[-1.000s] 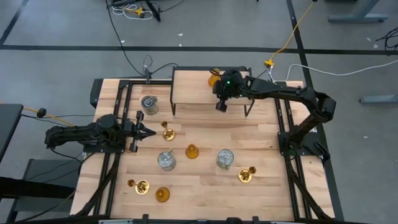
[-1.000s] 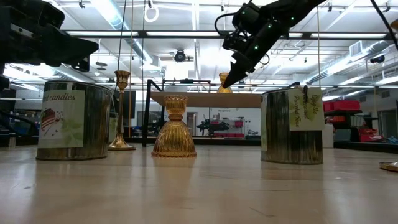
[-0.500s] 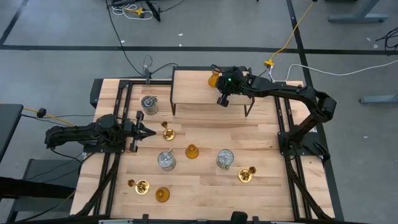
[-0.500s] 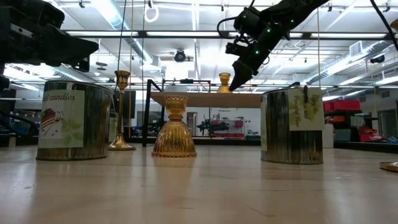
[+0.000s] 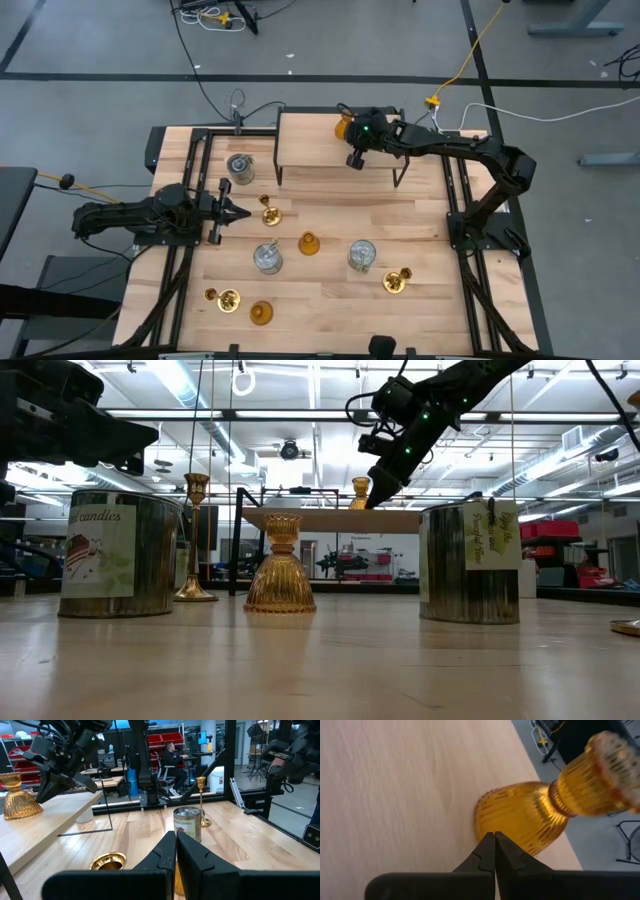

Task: Pick & Place candle stick holders
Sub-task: Put the top orange glass candle holder on the shelf

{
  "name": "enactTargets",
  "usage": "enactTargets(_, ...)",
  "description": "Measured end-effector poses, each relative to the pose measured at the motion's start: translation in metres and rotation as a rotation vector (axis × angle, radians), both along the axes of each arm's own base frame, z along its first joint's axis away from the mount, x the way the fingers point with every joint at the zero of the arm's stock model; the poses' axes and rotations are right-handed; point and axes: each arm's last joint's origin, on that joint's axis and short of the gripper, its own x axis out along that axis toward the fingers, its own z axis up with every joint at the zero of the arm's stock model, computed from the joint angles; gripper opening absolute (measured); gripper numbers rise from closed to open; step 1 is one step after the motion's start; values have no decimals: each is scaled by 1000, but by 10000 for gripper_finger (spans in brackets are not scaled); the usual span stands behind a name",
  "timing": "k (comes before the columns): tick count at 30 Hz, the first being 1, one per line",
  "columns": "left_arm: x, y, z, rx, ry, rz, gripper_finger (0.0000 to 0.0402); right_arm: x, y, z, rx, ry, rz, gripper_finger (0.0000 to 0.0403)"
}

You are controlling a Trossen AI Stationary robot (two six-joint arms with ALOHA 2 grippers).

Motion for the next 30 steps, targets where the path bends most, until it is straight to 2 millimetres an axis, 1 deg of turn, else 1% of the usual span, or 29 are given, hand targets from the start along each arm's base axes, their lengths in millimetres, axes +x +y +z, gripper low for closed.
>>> enactTargets(4, 0, 0, 0, 0, 0, 0, 18, 1, -3, 3, -33, -28, -23, 1)
enactTargets(9, 0, 0, 0, 0, -1, 0, 18, 0, -6, 4, -60, -16, -36, 1)
enactTargets(17, 0, 0, 0, 0, 0, 0, 18, 1, -12, 9, -95, -70, -45, 1)
enactTargets(25, 0, 0, 0, 0, 0, 0, 18, 0, -11, 8, -99, -53, -39, 1)
enactTargets(30, 0, 0, 0, 0, 0, 0, 18, -4, -11, 4, -113, 30, -99, 1)
